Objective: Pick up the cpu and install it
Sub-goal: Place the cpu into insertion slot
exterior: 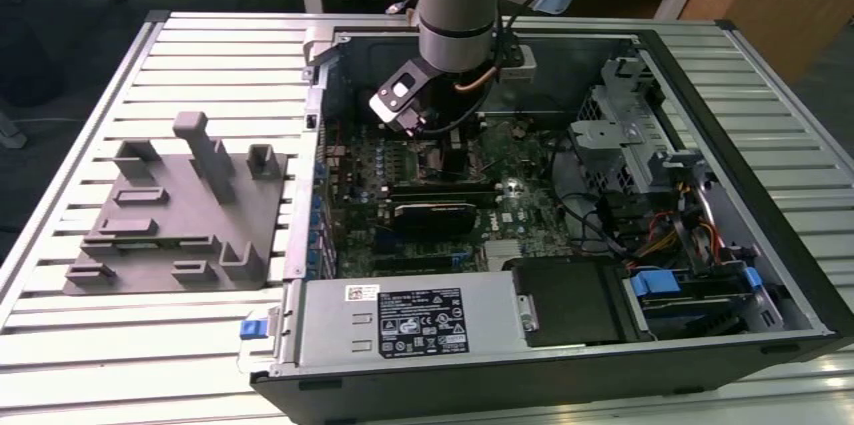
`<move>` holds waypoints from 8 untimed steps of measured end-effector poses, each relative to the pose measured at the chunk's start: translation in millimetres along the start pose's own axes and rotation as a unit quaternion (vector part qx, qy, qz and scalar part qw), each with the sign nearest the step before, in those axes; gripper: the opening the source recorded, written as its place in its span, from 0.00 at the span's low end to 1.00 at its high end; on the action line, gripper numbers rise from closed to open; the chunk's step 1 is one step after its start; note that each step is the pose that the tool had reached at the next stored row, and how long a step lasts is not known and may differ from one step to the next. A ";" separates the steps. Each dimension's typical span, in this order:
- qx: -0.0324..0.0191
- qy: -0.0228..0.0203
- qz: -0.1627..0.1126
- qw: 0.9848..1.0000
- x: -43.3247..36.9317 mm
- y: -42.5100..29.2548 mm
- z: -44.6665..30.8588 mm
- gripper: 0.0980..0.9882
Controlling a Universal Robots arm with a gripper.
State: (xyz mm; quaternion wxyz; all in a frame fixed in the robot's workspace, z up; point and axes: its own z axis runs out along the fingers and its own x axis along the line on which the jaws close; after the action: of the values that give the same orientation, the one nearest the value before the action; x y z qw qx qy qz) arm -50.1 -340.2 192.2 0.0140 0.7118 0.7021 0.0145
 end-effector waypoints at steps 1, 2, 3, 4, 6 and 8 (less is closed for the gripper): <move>0.000 0.000 0.000 1.000 0.0 0.0 0.0 0.58; 0.000 0.000 0.000 1.000 0.0 0.0 0.0 0.58; 0.000 0.000 0.000 1.000 0.0 0.0 0.0 0.58; 0.000 0.000 0.000 1.000 0.0 0.0 0.0 0.56; 0.000 0.000 0.000 1.000 0.0 0.0 0.0 0.50; 0.000 0.000 0.001 1.000 0.0 0.0 0.0 0.50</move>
State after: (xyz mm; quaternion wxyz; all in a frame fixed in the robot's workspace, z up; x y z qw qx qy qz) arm -50.1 -340.2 192.2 0.0140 0.7122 0.7017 0.0145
